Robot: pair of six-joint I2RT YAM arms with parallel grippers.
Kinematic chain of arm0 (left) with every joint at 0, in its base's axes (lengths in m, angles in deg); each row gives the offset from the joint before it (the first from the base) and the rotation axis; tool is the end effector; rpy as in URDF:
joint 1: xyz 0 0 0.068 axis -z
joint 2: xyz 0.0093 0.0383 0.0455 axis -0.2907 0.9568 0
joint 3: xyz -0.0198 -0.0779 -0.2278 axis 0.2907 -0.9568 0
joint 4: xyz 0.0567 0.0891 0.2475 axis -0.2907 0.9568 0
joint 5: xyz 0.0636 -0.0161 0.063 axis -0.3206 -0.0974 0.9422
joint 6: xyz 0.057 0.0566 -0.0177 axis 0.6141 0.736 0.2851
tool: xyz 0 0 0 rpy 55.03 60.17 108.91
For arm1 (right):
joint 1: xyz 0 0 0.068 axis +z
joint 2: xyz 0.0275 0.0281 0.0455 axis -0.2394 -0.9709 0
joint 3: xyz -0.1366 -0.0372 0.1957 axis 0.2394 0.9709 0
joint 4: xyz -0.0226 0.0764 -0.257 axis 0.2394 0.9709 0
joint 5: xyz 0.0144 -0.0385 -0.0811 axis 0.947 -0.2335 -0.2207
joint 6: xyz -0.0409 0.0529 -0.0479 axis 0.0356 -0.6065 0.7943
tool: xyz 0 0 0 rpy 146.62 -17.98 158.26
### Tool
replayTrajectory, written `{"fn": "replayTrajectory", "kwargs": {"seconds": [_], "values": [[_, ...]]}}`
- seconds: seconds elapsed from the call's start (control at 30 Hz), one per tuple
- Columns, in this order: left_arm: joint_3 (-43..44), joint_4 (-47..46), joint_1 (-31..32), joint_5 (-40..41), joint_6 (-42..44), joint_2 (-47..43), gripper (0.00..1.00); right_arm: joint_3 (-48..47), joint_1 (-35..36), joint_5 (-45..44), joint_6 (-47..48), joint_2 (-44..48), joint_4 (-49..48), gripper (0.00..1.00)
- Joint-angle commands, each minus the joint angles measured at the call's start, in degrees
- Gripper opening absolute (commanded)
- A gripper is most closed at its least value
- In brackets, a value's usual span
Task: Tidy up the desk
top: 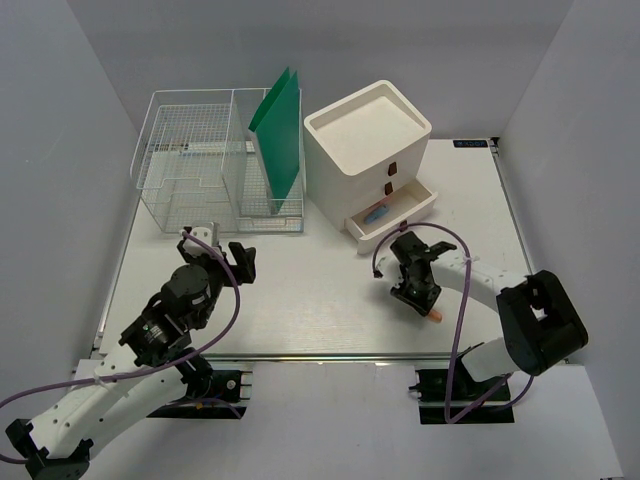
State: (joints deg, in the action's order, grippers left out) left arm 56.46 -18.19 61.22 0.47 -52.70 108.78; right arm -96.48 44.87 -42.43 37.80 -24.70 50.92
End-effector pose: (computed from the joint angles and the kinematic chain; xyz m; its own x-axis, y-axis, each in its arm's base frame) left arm 0.1647 -0.1076 0.2803 -0.2367 -0.1135 -0.9649 0.1605 0.9749 -0.1541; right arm 0.2114 0.1169 0.0808 -0.5075 -0.8591 -0.0665 -0.8421 0.5108 -0.1727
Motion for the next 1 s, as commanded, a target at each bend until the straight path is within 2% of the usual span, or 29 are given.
{"fn": "replayTrajectory", "kwargs": {"seconds": [0.0, 0.1, 0.23, 0.3, 0.43, 0.67, 0.8, 0.93, 0.97], "values": [[-0.6, -0.6, -0.2, 0.8, 0.5, 0.6, 0.86, -2.2, -1.1, -2.0, 3.7, 1.1, -6.0, 0.02], [-0.4, -0.5, -0.2, 1.0, 0.5, 1.8, 0.86, -7.0, -2.2, -3.5, 8.9, 4.0, -10.6, 0.00], [-0.4, -0.3, -0.2, 1.7, 0.5, 2.9, 0.86, -8.1, -2.7, -3.7, 25.2, 7.3, -21.5, 0.00], [-0.4, -0.2, -0.2, 2.1, 0.5, 3.1, 0.86, -8.2, -2.6, -2.5, 30.5, 7.3, -26.8, 0.00], [-0.4, 0.1, -0.2, 2.9, 0.3, 3.9, 0.86, -11.2, -2.6, 1.4, 42.1, 5.1, -31.4, 0.00], [-0.4, 0.4, -0.2, 3.4, 0.3, 5.4, 0.86, -14.3, -2.6, 3.3, 50.7, -1.3, -42.9, 0.00], [-0.4, 0.4, -0.2, 3.6, 0.3, 5.7, 0.86, -16.2, -2.6, 4.8, 54.3, -4.7, -44.1, 0.00], [-0.3, 0.6, -0.2, 3.9, 0.2, 5.8, 0.86, -19.0, -2.7, 5.2, 53.3, -8.7, -44.0, 0.00], [-0.3, 0.6, -0.2, 3.9, 0.1, 5.9, 0.86, -19.6, -2.7, 5.2, 52.9, -10.1, -43.7, 0.07]]}}
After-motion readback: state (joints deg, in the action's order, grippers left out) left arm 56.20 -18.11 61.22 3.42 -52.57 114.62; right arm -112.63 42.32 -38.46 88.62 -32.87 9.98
